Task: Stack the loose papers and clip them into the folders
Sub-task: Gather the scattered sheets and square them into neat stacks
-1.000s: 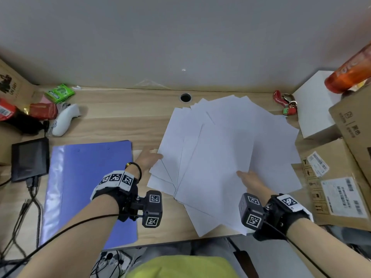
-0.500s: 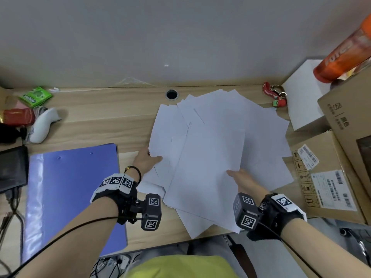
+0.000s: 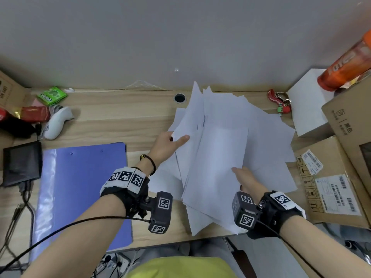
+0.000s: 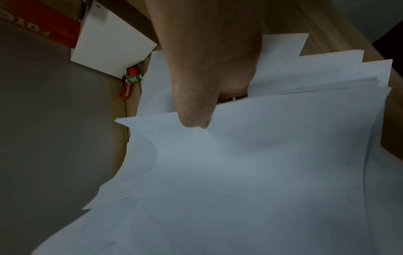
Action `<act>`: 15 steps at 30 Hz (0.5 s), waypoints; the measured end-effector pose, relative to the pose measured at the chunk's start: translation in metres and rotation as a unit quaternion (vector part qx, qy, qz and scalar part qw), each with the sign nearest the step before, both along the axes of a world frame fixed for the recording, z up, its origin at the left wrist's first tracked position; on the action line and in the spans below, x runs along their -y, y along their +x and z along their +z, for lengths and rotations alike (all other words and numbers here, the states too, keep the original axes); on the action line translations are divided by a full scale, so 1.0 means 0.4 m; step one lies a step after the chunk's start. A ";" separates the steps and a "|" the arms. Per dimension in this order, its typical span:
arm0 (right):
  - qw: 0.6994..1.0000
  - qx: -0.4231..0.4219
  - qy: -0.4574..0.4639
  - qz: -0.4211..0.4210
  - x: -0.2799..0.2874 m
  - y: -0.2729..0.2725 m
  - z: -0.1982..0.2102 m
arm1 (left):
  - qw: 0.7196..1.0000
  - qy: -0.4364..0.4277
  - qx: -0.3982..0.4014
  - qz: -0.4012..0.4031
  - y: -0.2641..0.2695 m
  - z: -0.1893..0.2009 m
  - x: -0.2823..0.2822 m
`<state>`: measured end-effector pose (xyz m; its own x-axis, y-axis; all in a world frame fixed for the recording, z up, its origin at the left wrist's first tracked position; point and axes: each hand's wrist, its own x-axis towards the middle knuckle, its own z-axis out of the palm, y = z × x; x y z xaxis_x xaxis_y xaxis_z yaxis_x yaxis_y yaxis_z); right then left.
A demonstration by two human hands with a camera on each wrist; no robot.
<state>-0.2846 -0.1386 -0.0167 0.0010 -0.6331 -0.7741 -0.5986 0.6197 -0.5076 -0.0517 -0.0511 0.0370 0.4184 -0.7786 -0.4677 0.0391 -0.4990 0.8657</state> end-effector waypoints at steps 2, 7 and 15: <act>1.000 -0.019 -0.019 -0.005 -0.010 -0.002 0.005 | 1.000 -0.016 0.000 -0.015 -0.006 0.030 0.003; 0.999 -0.016 -0.037 -0.012 -0.030 -0.019 0.015 | 0.998 -0.060 0.004 -0.032 -0.004 0.100 0.008; 0.998 -0.024 -0.062 -0.003 -0.051 -0.021 0.054 | 0.985 -0.155 0.045 -0.056 0.020 0.256 0.002</act>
<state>-0.2932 -0.1181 0.0048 -0.0390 -0.7235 -0.6892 -0.6210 0.5579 -0.5506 -0.0438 -0.0518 0.1395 0.3505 -0.9218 -0.1660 -0.0849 -0.2077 0.9745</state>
